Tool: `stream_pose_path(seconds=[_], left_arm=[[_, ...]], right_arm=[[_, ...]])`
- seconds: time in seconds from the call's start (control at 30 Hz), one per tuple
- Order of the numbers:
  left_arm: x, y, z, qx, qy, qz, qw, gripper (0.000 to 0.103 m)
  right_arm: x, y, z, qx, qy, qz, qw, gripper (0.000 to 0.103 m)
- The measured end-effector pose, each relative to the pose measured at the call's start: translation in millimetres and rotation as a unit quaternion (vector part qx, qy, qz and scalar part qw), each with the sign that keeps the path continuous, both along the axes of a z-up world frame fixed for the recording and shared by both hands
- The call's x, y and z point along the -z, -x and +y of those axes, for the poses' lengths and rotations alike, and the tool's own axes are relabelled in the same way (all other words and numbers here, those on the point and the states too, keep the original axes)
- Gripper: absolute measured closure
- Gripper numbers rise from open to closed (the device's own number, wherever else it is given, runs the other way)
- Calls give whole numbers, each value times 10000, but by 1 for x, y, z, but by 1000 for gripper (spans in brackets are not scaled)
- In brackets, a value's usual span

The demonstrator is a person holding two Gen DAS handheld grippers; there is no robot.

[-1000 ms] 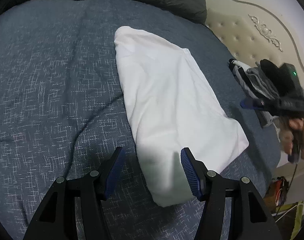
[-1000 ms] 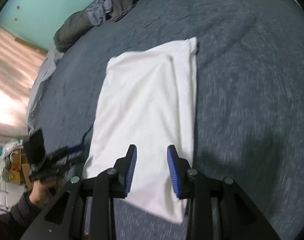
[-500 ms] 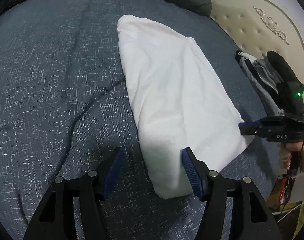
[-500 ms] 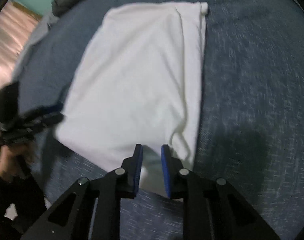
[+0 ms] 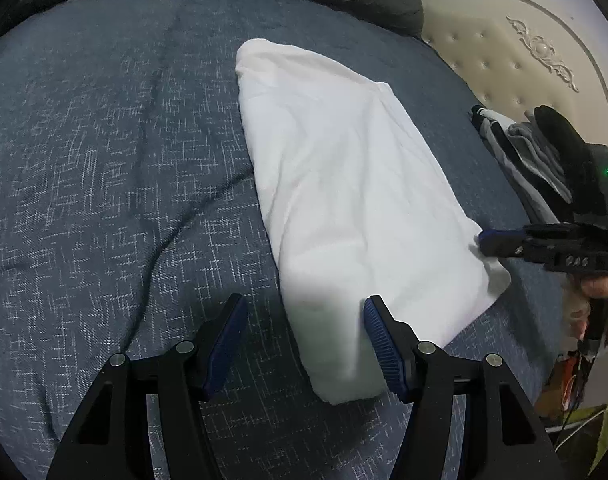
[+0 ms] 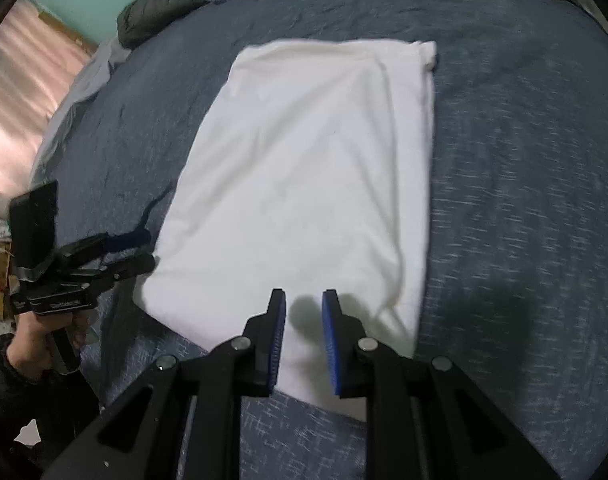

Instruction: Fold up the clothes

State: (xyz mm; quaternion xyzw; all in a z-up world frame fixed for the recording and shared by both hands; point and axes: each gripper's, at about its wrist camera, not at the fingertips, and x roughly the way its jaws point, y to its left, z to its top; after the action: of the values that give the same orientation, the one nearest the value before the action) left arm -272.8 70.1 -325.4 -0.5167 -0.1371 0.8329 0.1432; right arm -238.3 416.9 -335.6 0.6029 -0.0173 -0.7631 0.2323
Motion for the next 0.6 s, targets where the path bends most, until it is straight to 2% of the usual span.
stream_pose_path(seconds=[0.1,0.23,0.43,0.6], left_arm=[[-1,0,0,2,33,31,10000,38],[0,2,-2,-2,19,24,10000,38],[-1,4,-7,-42,-5,45,10000,37],[-4,3,-9,-55,-33,68,10000,37]], right_arm=[[12,-1,-14,-129,-303,-153,9993,85],[22,-3,-16,-142,-348,-248,9990,85],[10,-5,-9,32,-154,-264,9995,85],[-1,-4,19,545,10,-158,9984,84]])
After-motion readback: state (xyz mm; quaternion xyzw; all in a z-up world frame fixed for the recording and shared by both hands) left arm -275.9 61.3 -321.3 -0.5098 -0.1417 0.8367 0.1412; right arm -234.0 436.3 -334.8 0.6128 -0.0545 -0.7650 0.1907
